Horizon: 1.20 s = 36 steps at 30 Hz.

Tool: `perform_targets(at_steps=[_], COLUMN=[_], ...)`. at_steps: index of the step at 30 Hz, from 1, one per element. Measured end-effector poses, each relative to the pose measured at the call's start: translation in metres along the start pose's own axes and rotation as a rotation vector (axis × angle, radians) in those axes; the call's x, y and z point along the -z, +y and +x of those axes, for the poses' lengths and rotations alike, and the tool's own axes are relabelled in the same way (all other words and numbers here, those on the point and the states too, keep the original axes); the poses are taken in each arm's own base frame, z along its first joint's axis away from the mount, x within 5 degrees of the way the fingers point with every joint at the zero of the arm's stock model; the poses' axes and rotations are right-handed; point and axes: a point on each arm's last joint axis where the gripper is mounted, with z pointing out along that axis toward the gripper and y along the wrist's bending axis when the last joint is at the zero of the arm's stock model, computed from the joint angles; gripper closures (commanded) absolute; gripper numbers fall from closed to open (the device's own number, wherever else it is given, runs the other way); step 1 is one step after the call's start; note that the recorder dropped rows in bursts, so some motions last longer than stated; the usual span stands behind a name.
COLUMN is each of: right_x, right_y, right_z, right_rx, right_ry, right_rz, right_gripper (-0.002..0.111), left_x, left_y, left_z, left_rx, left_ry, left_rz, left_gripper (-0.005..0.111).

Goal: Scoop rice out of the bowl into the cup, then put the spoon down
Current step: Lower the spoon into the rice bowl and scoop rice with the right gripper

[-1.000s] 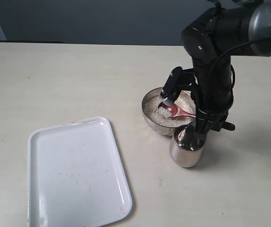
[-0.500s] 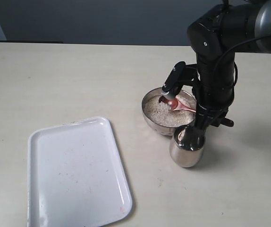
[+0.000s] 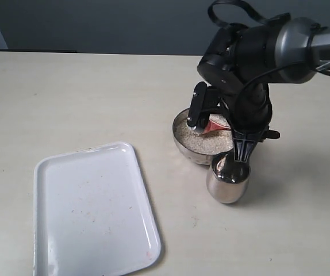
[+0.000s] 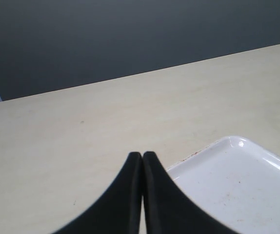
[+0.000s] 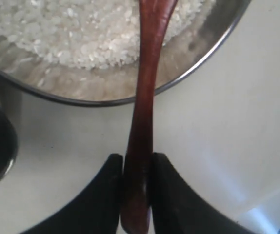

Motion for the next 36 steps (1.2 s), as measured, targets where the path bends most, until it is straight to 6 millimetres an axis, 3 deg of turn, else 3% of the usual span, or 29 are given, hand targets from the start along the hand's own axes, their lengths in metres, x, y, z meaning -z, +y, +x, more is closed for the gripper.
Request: perform_targets(at_steps=[11,36], right_x=[-0.009,-0.014], right_y=[0.003,0.015], right_z=[-0.004,-0.012], right_rx=[0.044,0.106], right_ry=[0.061,0.004], right_rz=[0.016,-0.122], right_gripper=[0.109,0.109], left_x=[0.0,0.0], left_y=[0.0,0.0], left_z=[0.0,0.0], left_rx=[0.0,0.0], left_ry=[0.0,0.0], left_rz=[0.0,0.0], left_gripper=[0.106,0.106])
